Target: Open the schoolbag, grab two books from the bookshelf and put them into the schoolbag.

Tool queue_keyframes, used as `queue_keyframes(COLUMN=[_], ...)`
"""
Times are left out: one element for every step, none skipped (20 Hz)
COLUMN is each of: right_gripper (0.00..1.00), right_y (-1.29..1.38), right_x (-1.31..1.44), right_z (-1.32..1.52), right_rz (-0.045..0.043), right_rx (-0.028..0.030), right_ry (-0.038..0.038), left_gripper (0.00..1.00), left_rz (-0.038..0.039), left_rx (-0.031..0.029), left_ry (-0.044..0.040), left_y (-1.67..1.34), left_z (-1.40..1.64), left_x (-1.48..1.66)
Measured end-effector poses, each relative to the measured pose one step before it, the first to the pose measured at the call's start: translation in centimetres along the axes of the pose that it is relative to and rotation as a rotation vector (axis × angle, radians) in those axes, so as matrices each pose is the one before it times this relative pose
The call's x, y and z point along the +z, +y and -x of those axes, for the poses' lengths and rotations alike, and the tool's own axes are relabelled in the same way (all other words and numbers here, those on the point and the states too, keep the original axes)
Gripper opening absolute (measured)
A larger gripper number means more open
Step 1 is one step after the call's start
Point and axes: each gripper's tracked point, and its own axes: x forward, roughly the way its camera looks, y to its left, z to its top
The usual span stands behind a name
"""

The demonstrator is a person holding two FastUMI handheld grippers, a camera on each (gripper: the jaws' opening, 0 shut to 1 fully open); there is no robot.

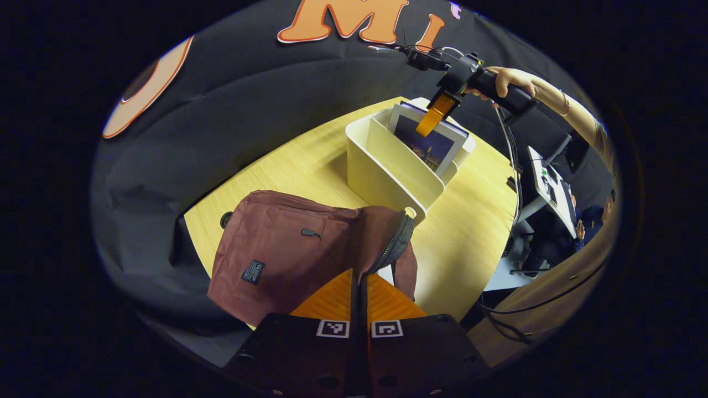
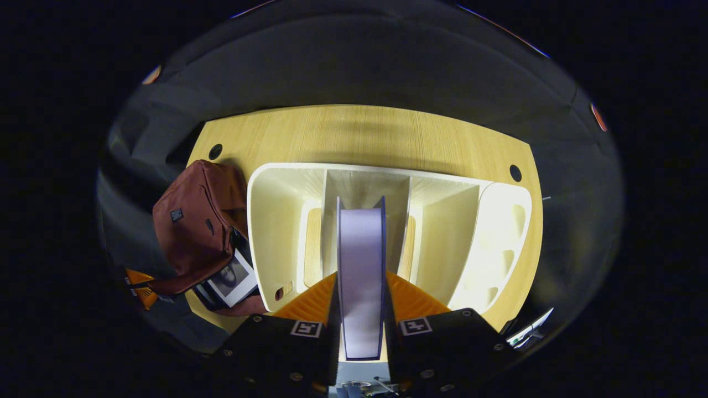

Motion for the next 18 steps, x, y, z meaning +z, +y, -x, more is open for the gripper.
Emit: queue_keyframes(right_gripper=[0.33,0.31,0.29,0.28,0.36,0.28,0.28,0.28,0.28,0.28,0.28,0.28,0.28,0.28,0.28,0.28,0.28,0.28], right_y=[0.157,-0.074,0.023,0.113,0.068,0.024,0.111,-0.137,-0.113,-0.001,0.064,-0.024,0.034,0.138,0.171,-0.045,-0.128,-0.197], right_x=[0.035,0.079,-0.043,0.174,0.071,0.151,0.121,0.096,0.156,0.198,0.191,0.231,0.351,0.467,0.303,0.119,0.361,0.133], right_z=[0.062,-0.077,0.106,0.042,0.315,0.357,0.500,0.882,1.103,1.236,1.424,1.621,1.933,2.051,2.008,1.910,1.874,1.874], right_rz=[-0.00397,-0.00665,-0.00805,-0.01275,-0.00592,-0.00917,-0.00759,-0.00491,0.00116,-0.00062,-0.00075,0.00688,0.00498,0.00348,0.00392,0.00122,0.00226,0.00409], right_rx=[-0.00030,-0.00078,-0.00034,-0.00271,0.00299,0.00579,0.00685,0.00013,-0.00240,-0.00375,-0.00328,-0.00264,0.00070,0.00704,0.00779,0.00146,-0.00396,-0.00988], right_ry=[-0.00191,0.00023,0.00136,-0.01104,-0.00759,-0.00545,-0.00944,-0.01337,-0.01471,-0.01635,-0.02123,-0.02598,-0.02849,-0.02719,-0.02514,-0.02406,-0.02548,-0.02245], left_gripper=[0.01,0.00,0.00,0.00,0.01,0.00,0.00,0.00,0.00,0.01,0.00,0.00,0.00,0.00,0.01,0.00,0.01,0.00], left_rz=[0.00057,0.00046,0.00132,0.00067,-0.00113,-0.00217,-0.00098,-0.00049,0.00156,0.00294,0.00026,-0.00389,-0.00428,-0.00376,-0.00222,-0.00145,-0.00255,-0.00257], left_rx=[-0.00184,0.00048,-0.00066,-0.00106,-0.00048,0.00044,-0.00049,-0.00192,-0.00392,0.00015,0.00026,-0.00085,-0.00237,-0.00314,-0.00207,-0.00147,-0.00179,-0.00229], left_ry=[0.00016,0.00157,0.00175,0.00044,-0.00004,-0.00172,-0.00185,-0.00053,0.00047,0.00174,0.00092,-0.00039,-0.00020,-0.00188,-0.00205,0.00047,0.00210,0.00274], left_y=[0.017,-0.005,-0.004,-0.003,-0.073,0.015,0.034,-0.002,0.108,0.076,0.129,0.063,0.066,-0.049,-0.010,0.044,-0.018,-0.029], left_z=[0.107,-0.125,0.055,-0.023,0.091,-0.011,0.050,-0.067,-0.333,-0.040,0.041,0.047,-0.014,-0.121,0.007,-0.195,-0.122,-0.205], left_x=[-0.138,-0.107,-0.115,-0.189,-0.153,0.074,0.144,0.045,-0.062,0.043,-0.131,-0.022,0.020,0.106,-0.076,0.013,-0.093,0.002])
